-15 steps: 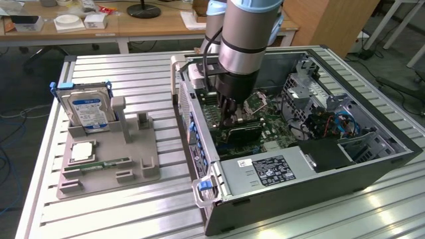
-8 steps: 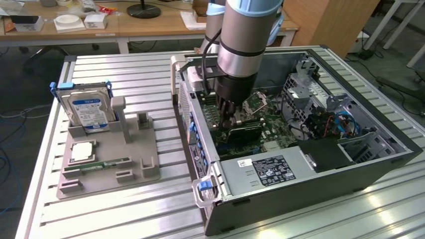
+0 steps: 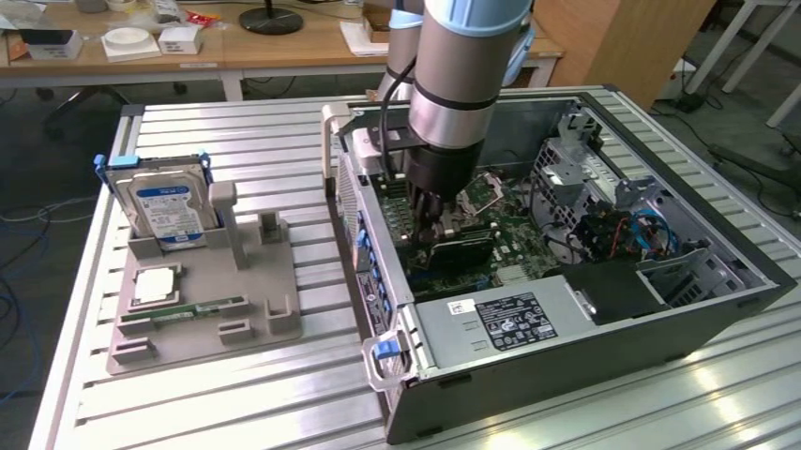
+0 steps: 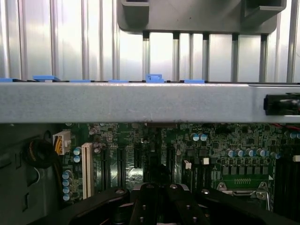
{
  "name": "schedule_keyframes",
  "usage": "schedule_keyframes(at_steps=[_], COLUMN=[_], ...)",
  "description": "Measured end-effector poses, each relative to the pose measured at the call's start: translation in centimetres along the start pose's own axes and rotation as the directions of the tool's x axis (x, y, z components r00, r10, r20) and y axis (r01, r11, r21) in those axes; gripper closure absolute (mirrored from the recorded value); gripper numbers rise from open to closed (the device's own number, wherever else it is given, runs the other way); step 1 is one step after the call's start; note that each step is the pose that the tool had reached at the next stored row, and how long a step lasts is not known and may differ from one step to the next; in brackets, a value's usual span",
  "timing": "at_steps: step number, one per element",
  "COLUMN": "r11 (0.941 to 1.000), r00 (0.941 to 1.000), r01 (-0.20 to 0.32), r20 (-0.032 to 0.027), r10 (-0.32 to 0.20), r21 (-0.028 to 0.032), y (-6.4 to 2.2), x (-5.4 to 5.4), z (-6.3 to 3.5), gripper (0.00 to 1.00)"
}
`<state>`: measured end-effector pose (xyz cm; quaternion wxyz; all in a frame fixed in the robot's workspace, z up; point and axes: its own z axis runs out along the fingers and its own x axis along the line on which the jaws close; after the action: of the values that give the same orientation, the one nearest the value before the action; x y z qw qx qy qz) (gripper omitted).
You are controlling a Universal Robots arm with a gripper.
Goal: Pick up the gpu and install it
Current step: 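Press down on the gpu until it lock into place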
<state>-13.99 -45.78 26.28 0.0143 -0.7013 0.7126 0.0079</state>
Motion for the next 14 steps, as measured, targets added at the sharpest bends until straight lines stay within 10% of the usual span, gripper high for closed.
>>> schedule_keyframes(at_steps=[14], r11=[1.0000], r00=[1.0000], r01=[0.000], r20=[0.0012], r10=[0.000], r21=[0.0008], y=[0.00], x=[-0.1], z=[-1.16], gripper=[0.90])
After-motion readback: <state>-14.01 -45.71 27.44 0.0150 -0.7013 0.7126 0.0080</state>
